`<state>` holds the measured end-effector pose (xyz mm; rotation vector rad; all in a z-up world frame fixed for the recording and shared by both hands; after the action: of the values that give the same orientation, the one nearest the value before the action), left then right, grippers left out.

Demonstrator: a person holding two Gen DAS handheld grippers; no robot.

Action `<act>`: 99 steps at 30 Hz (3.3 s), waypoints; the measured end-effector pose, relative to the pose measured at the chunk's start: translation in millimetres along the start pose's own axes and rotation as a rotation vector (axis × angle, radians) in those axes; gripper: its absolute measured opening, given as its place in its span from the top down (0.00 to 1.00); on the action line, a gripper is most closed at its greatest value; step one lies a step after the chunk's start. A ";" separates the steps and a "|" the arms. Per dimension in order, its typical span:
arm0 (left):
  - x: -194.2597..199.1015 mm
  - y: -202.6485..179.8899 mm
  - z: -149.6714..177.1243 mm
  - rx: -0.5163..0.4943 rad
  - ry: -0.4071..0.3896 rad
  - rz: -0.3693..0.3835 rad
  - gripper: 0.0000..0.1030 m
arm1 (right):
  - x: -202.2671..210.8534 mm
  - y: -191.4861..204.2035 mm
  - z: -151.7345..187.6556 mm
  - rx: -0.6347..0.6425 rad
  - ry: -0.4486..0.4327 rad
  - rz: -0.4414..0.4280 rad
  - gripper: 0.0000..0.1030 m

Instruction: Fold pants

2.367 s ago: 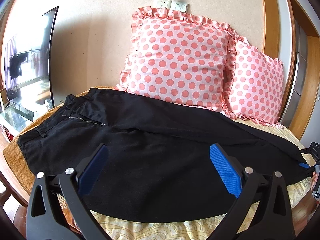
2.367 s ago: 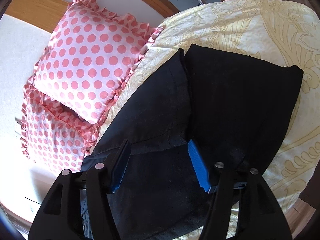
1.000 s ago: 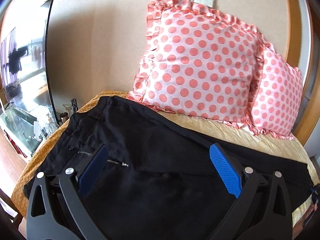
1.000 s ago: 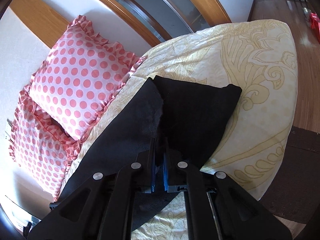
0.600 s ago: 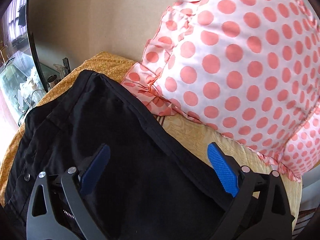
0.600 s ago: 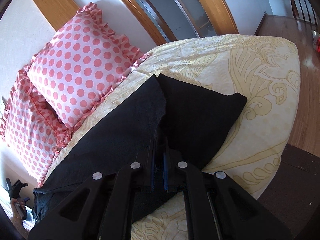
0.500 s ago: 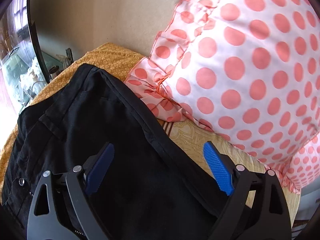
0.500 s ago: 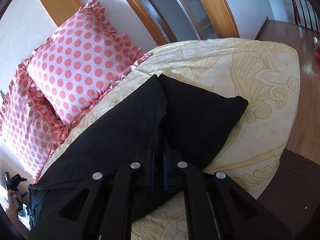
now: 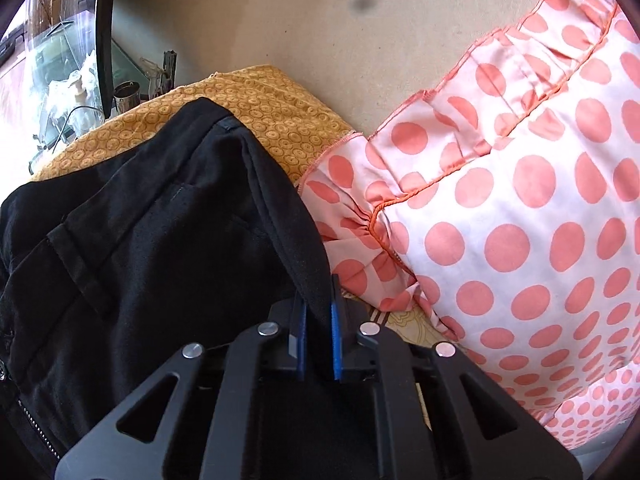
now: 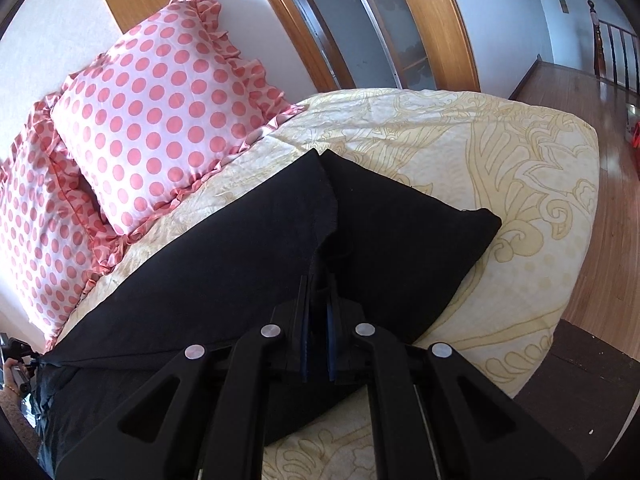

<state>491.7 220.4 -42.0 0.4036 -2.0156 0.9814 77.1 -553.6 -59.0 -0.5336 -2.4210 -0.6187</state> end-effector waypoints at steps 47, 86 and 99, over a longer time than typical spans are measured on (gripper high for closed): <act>227.1 251.7 154.0 0.034 -0.173 0.136 0.66 | 31.5 -36.4 -66.3 -0.080 -0.085 -0.047 0.95; 261.5 117.5 273.5 -0.589 -0.246 0.161 0.24 | -66.6 3.6 -94.6 0.437 0.149 0.083 0.44; 211.1 62.4 354.0 -0.769 -0.139 0.238 0.15 | -89.9 -5.3 -84.0 0.472 0.197 0.098 0.76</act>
<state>135.4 4.7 -25.8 -0.1953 -2.4169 0.2493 178.4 -623.6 -55.2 -0.3677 -2.2318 -0.0440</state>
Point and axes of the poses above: each gripper's, at about its wrist camera, not at the fingertips, and x roughly against the way its jaws point, y to its left, z to its underside, the point moved 10 cm from there along -x, roughly the way its jaws point, and after that the axes turned 10 degrees about x, right-handed, at the moved point
